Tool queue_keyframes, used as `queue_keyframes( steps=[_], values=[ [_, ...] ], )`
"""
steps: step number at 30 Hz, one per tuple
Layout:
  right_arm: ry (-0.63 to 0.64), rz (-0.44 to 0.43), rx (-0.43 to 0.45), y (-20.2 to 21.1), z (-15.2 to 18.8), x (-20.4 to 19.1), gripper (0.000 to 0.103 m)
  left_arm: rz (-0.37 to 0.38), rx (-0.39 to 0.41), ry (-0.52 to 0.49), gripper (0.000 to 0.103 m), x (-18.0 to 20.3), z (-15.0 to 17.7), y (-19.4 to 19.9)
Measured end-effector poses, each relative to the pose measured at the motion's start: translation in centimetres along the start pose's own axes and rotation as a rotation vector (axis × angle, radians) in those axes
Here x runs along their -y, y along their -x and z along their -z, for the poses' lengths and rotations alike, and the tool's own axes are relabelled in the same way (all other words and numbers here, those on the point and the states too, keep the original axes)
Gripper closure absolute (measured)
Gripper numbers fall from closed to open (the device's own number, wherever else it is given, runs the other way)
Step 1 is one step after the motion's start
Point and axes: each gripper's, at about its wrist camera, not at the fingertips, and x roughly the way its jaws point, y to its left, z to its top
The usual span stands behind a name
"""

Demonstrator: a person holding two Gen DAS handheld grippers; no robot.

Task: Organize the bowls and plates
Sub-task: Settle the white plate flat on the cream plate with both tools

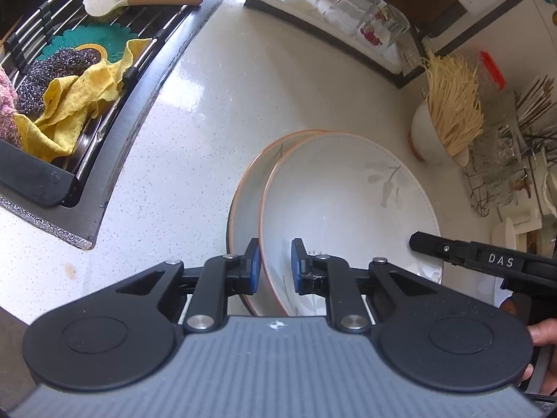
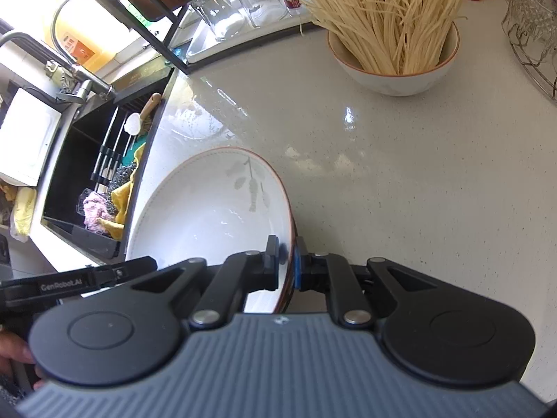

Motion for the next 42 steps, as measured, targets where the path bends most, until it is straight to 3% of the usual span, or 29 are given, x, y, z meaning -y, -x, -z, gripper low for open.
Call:
queue_keyframes(
  steps=[8, 15, 20, 34, 38, 42],
  values=[
    [-0.006, -0.018, -0.001, -0.4, 0.1, 0.2, 0.091, -0.011, -0.018, 0.006, 0.082, -0.1, -0.5, -0.3],
    [-0.011, -0.027, -0.003, -0.6, 0.1, 0.3, 0.091, -0.017, -0.061, 0.003, 0.066, 0.6, -1.4, -0.5],
    [-0.012, -0.028, 0.002, -0.6, 0.0, 0.5, 0.091, -0.018, -0.047, 0.023, 0.056, 0.7, -1.9, 0.2],
    [0.006, -0.036, 0.005, -0.9, -0.1, 0.6, 0.092, -0.062, -0.071, -0.007, 0.055, 1.7, -2.1, 1.0],
    [0.023, -0.035, 0.008, -0.9, -0.2, 0.4, 0.092, -0.119, -0.037, -0.010, 0.055, 2.0, -2.4, 1.6],
    [0.037, -0.035, 0.011, -1.0, -0.3, 0.2, 0.091, -0.129, -0.023, -0.020, 0.055, 1.9, -2.8, 1.8]
  ],
)
